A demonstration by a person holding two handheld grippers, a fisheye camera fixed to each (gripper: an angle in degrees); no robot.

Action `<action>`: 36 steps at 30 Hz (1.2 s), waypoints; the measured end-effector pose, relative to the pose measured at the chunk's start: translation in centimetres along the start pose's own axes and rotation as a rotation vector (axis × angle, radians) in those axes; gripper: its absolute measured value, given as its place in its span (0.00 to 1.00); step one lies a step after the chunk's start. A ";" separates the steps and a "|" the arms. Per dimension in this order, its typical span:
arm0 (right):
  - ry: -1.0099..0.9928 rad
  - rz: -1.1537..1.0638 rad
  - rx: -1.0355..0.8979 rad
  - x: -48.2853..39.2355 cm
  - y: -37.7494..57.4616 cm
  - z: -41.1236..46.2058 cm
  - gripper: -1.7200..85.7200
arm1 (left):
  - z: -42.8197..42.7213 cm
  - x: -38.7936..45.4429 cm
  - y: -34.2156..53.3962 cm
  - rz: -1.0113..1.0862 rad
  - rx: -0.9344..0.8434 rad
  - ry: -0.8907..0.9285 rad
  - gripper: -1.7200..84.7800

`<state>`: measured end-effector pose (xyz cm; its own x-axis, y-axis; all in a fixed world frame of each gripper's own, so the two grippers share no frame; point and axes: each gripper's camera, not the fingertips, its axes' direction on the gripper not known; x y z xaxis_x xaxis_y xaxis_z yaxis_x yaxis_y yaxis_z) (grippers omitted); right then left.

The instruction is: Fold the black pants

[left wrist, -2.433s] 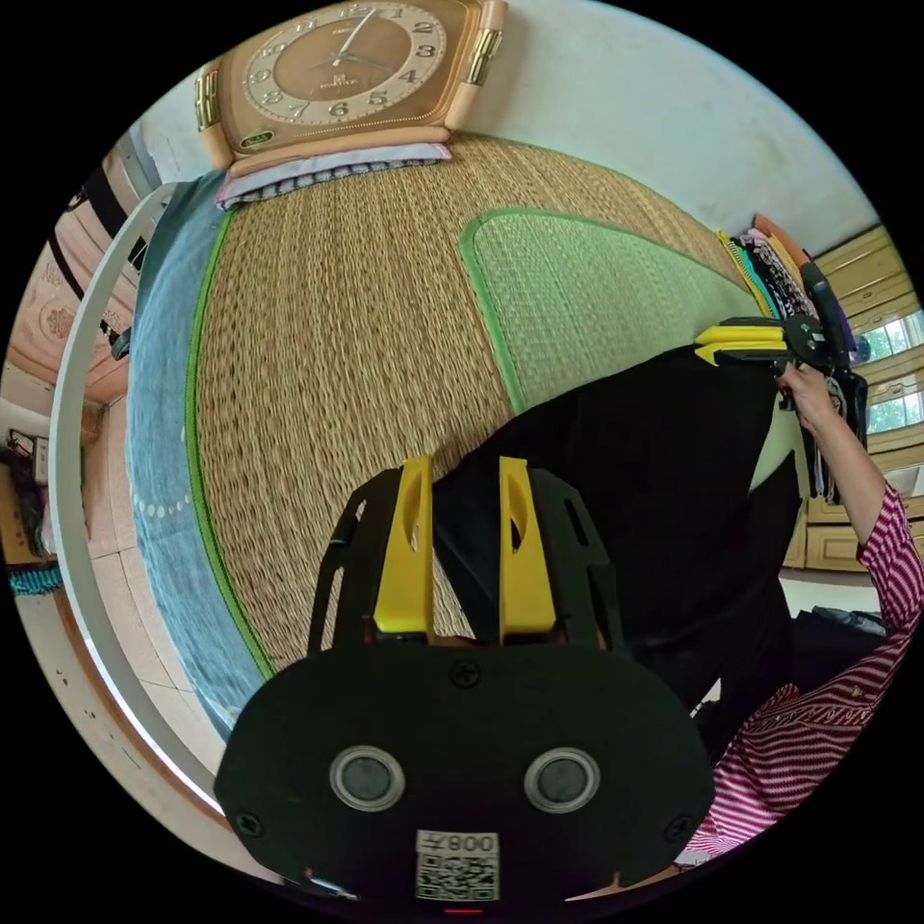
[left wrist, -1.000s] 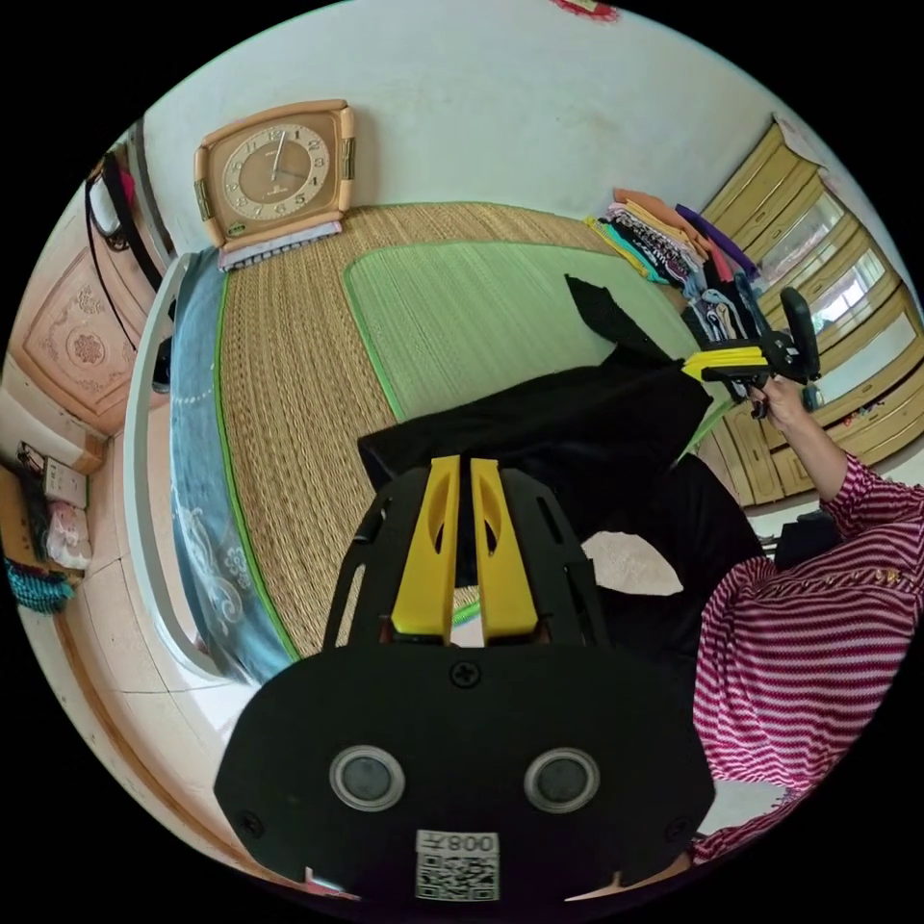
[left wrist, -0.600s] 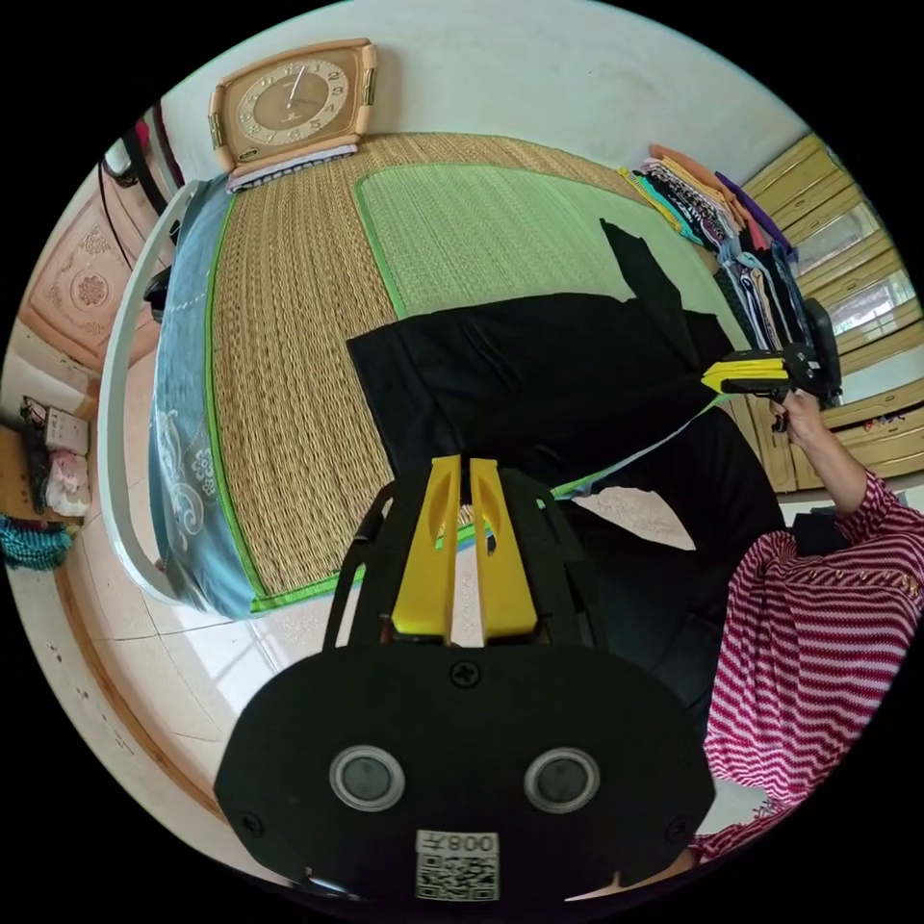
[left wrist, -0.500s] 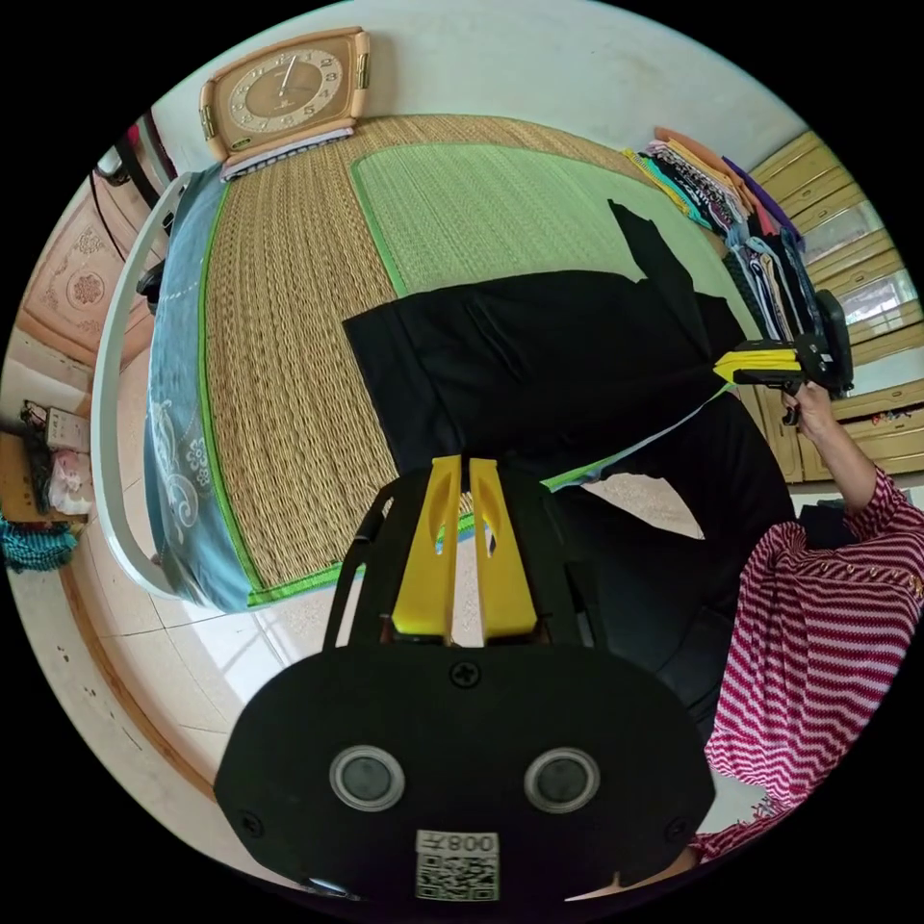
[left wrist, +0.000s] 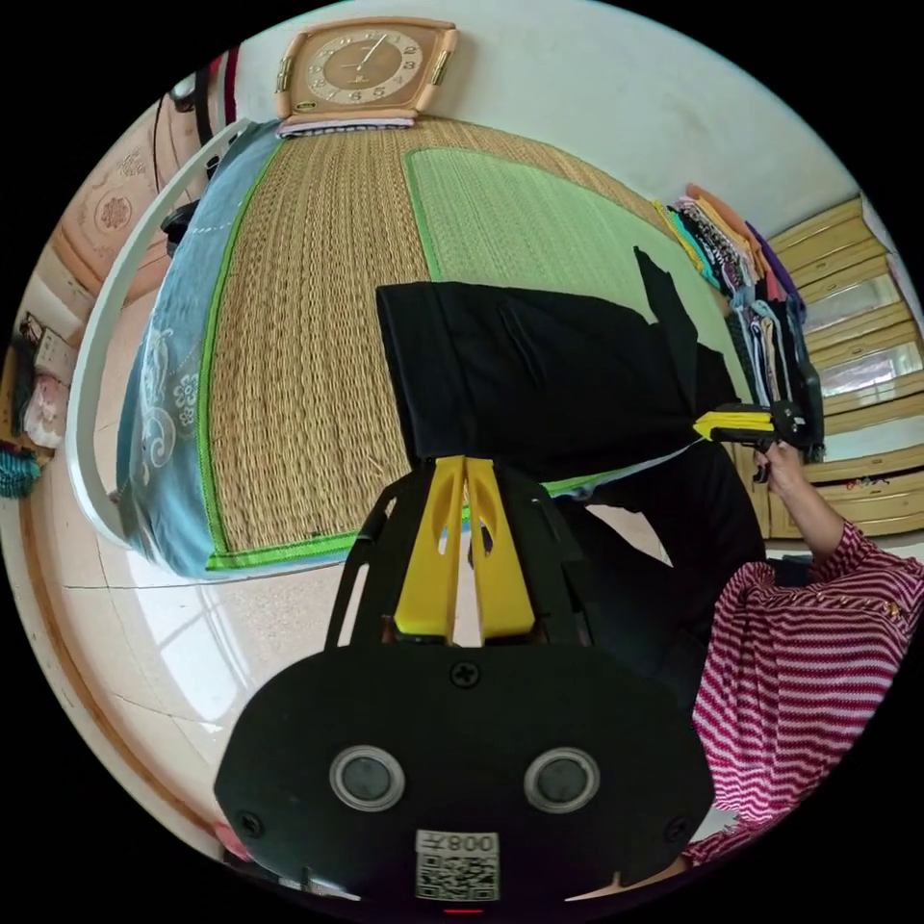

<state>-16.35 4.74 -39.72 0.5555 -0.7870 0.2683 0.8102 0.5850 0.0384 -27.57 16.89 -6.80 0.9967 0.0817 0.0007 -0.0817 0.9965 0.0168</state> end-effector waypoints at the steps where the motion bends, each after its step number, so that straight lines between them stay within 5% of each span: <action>1: -0.002 0.002 0.000 -0.1 0.0 0.3 0.03 | 0.5 -0.5 -0.2 -0.024 0.017 0.074 0.06; 7: -0.021 0.009 0.010 -0.9 -0.1 1.6 0.03 | 3.7 -3.5 -1.2 -0.222 0.134 0.396 0.11; 13: -0.046 0.017 0.031 -2.0 -0.3 2.5 0.03 | 6.6 -5.6 -3.5 -0.385 0.183 0.475 0.09; 26: -0.095 -0.017 0.145 -6.3 -0.3 2.7 0.03 | 7.4 -4.1 -9.3 -0.328 0.232 0.389 0.02; 36: -0.149 0.062 -0.005 -7.3 -2.0 14.7 0.03 | 9.8 -0.9 -13.1 -0.305 0.188 0.240 0.03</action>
<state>-24.75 12.24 -27.66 0.5705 -0.7115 0.4102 0.7766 0.6298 0.0123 -27.43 3.57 2.77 0.9449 -0.1927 -0.2645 0.2406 0.9569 0.1624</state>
